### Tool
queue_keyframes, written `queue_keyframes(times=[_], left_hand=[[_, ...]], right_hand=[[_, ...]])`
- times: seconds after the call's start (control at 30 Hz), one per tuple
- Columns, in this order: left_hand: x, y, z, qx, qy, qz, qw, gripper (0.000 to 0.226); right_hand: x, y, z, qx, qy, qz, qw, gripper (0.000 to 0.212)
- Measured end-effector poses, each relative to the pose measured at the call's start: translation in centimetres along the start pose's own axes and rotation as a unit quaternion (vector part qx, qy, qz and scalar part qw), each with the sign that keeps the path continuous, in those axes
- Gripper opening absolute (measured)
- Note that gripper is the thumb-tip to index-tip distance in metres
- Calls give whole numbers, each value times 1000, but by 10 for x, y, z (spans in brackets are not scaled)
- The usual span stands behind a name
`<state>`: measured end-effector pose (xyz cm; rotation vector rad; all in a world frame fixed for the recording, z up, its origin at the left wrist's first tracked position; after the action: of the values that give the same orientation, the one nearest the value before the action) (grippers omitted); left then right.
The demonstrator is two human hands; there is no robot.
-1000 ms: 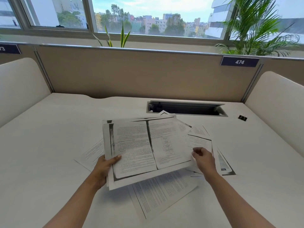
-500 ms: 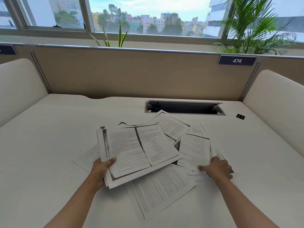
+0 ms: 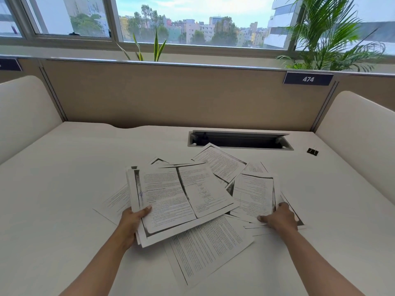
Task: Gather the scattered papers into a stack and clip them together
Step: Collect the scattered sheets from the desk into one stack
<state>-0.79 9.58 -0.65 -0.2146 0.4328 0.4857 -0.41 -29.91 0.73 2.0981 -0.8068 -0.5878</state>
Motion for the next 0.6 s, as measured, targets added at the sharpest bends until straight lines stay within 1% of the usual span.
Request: queue_keyframes(times=[0.13, 0.23, 0.37, 0.47, 0.53, 0.6], left_hand=[[-1, 0, 1, 0, -1, -3, 1000, 31], [-2, 0, 3, 7, -2, 3, 1000, 34], [-3, 1, 4, 12, -4, 9, 1000, 37], [-3, 0, 4, 15, -7, 8, 1000, 37], [-3, -1, 4, 16, -10, 6, 1000, 35], [-4, -3, 5, 15, -13, 0, 1000, 33]], right_hand=[[-3, -4, 0, 50, -15, 17, 999, 68], [-6, -2, -4, 131, -30, 72, 988, 54], [-13, 17, -20, 261, -15, 179, 948, 50], [-21, 36, -39, 359, 17, 223, 906, 46], [-24, 48, -52, 394, 53, 238, 886, 40], [-28, 57, -66, 389, 113, 253, 879, 29]])
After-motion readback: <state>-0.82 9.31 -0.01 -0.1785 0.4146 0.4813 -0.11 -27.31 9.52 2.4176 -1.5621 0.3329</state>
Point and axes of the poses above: each hand's wrist, its own x-axis towards the middle knuckle, its own y-axis out of the back of the hand, z = x × y, the point moved 3 cm from there along x, towards the middle knuckle, and after that the axes turned 14 degrees about z, right-handed, at the moved point
